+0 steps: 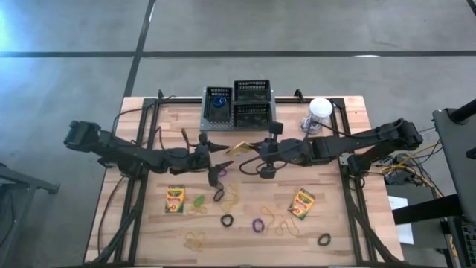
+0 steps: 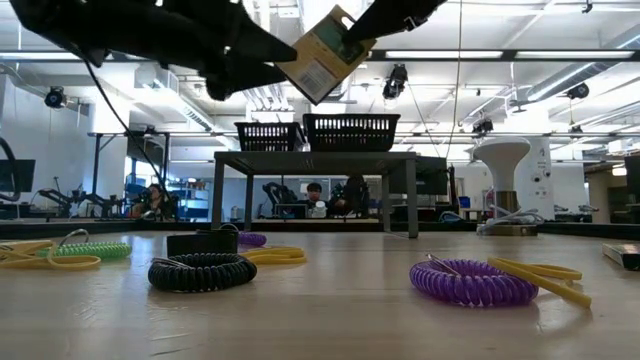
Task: Pick & Place Office Desk Supplies
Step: Put the crayon boxes into the bottom black bin on the shelf
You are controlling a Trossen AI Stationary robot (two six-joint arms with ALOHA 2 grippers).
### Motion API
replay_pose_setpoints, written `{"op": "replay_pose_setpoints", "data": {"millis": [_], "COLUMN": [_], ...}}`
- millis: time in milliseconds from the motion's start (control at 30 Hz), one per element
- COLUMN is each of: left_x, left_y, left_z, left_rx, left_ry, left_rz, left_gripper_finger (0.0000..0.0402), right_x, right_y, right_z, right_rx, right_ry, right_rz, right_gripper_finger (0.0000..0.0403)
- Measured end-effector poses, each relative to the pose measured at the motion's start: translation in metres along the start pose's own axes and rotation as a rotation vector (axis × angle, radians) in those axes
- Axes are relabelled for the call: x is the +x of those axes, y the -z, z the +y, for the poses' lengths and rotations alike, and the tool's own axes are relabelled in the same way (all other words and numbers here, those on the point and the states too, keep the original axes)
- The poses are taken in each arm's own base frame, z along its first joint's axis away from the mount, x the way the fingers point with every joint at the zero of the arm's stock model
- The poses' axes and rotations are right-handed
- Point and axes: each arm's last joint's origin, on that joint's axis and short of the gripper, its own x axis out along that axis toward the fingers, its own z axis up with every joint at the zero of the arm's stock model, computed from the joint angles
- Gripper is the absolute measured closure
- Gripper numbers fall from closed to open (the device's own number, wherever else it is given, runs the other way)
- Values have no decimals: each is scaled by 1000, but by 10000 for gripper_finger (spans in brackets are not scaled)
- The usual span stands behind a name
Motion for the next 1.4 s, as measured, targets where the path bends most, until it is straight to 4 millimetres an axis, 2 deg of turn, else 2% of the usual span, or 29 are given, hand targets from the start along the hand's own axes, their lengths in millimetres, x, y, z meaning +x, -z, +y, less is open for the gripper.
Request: {"op": "replay_pose_setpoints", "data": {"millis": [100, 200, 533, 667, 767, 867, 1033, 1200, 1400], "left_x": [9, 17, 25, 25, 24, 24, 23, 22, 19], "left_y": [-4, -4, -4, -3, -2, -1, -4, 0, 7], "left_z": [-4, -8, -11, -12, -12, -13, -19, -28, -36], "left_rx": [-4, 17, 69, 78, 86, 130, 306, 615, 853], "left_ry": [1, 1, 4, 22, 26, 26, 14, -4, -11], "left_rz": [-12, -4, 33, 47, 54, 64, 77, 203, 267], "left_gripper_finger": [132, 162, 324, 371, 373, 371, 349, 361, 361], "right_x": [-1, -2, -7, -8, -11, -15, -28, -33, -24], "right_y": [0, 0, -2, -3, -2, -4, 0, 17, 47], "right_z": [2, 4, 12, 15, 17, 16, 15, 23, 36], "right_rx": [-11, -15, -31, -75, -89, -50, 89, 325, 563], "right_ry": [-8, -14, -38, -46, -60, -93, -159, -310, -317], "right_rz": [-3, -7, -20, -21, -19, 13, 149, 273, 346], "right_gripper_finger": [390, 390, 390, 387, 362, 319, 246, 199, 167]}}
